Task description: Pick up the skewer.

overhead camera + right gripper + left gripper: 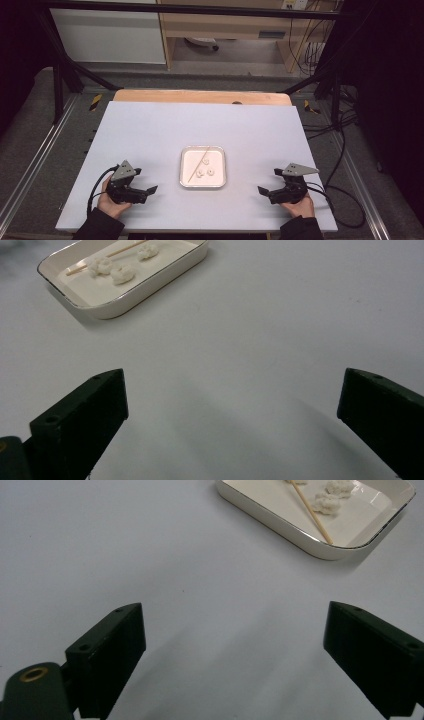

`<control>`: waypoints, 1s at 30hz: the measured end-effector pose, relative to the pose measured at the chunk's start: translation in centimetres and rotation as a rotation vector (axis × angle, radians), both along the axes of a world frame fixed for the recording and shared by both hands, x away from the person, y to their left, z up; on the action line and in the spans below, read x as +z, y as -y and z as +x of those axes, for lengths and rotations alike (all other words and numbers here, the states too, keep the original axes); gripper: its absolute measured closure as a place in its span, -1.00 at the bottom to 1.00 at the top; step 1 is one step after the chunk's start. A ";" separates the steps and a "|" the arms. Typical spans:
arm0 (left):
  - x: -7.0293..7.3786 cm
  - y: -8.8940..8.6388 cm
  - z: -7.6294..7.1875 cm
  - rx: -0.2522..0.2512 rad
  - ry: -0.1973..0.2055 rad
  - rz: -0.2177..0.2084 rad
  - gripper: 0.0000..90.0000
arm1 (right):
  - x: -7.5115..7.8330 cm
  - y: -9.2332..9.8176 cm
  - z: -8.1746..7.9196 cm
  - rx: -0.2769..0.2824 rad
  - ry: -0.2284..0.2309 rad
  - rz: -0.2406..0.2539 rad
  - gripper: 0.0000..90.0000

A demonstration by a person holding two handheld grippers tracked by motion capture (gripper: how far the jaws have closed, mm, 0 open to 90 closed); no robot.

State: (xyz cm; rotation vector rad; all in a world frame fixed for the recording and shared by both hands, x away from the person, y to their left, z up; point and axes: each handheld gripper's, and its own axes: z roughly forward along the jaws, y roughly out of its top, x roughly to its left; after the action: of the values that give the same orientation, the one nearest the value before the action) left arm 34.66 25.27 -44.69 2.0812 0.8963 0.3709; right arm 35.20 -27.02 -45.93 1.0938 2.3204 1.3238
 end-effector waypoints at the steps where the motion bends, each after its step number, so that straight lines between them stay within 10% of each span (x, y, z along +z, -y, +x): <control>1: 0.0 0.1 0.0 -0.001 0.000 0.003 -0.78 | 0.0 0.0 0.0 0.001 0.001 0.000 -0.99; 30: 0.8 3.2 -0.3 -0.015 0.008 0.024 -0.77 | 0.0 -0.2 0.0 0.007 0.001 -0.021 -0.99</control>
State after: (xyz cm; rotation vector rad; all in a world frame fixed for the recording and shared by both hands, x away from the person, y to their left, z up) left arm 34.41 22.04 -43.93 2.1063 0.8747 0.3839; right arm 35.17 -26.79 -45.95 1.0792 2.3343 1.2998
